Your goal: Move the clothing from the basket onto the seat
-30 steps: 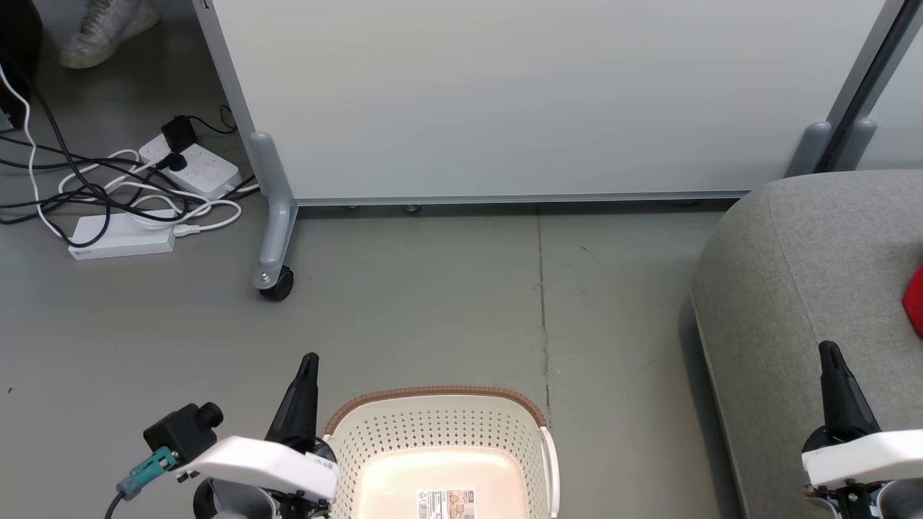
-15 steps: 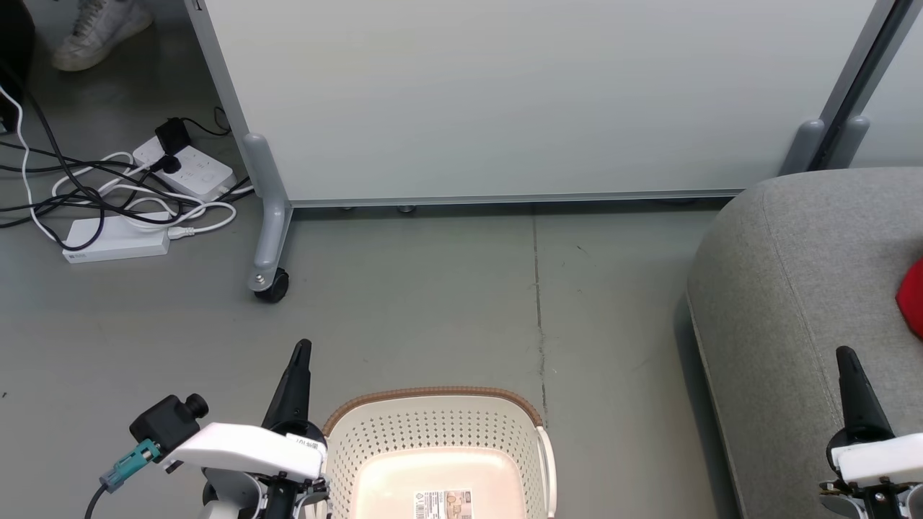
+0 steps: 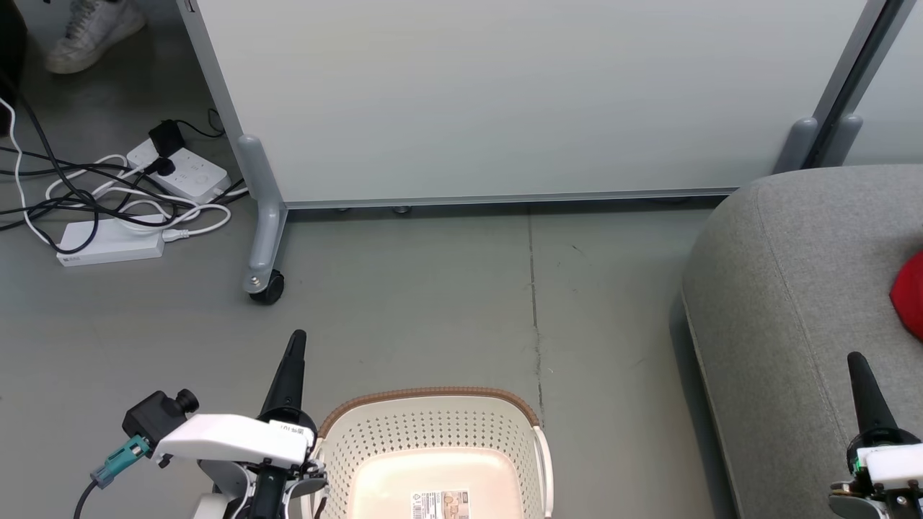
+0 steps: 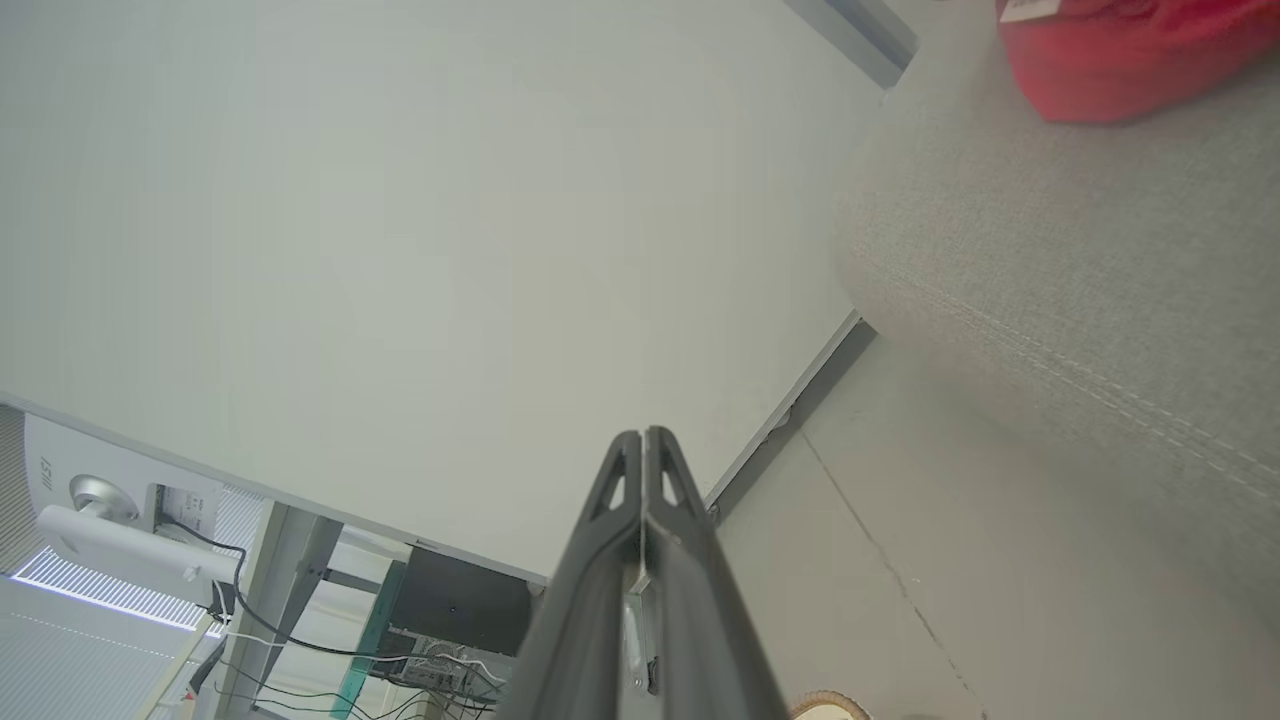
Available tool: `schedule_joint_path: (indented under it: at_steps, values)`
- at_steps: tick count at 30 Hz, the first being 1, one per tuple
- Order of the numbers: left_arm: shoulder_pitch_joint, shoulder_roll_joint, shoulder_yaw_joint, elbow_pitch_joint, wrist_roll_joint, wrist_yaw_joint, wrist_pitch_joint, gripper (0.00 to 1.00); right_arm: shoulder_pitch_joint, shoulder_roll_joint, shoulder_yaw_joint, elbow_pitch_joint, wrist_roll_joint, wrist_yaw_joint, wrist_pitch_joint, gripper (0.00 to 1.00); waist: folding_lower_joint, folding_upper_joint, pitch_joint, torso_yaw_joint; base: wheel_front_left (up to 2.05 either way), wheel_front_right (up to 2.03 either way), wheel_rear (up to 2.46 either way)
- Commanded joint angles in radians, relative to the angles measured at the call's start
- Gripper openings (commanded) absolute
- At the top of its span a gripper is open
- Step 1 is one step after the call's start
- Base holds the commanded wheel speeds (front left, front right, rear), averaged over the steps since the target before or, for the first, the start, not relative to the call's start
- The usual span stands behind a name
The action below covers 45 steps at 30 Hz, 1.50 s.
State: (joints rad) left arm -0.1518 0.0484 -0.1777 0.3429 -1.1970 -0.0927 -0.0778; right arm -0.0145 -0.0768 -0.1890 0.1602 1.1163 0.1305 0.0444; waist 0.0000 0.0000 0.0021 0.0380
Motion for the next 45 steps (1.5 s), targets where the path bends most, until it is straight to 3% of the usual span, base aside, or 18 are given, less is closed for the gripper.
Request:
schedule_joint_path:
  at_steps: [1, 25, 45]
  values:
    - [-0.029, 0.004, 0.007, -0.004, -0.025, -0.007, 0.006, 0.0, -0.002, -0.006, -0.012, -0.014, 0.028, 0.0, 0.01, 0.0, 0.0, 0.0, 0.0, -0.001, 0.0, 0.0, 0.0]
    - [-0.061, 0.004, 0.03, 0.005, -0.265, -0.025, 0.058, 0.0, 0.015, 0.012, -0.088, -0.021, 0.296, 0.0, 0.091, 0.0, 0.0, 0.0, 0.0, -0.019, 0.0, 0.0, 0.0]
    - [-0.08, 0.004, 0.042, 0.01, -0.402, -0.037, 0.085, 0.0, 0.024, 0.022, -0.131, -0.026, 0.446, 0.001, 0.135, 0.0, 0.0, 0.0, -0.001, -0.032, 0.0, 0.0, 0.0]
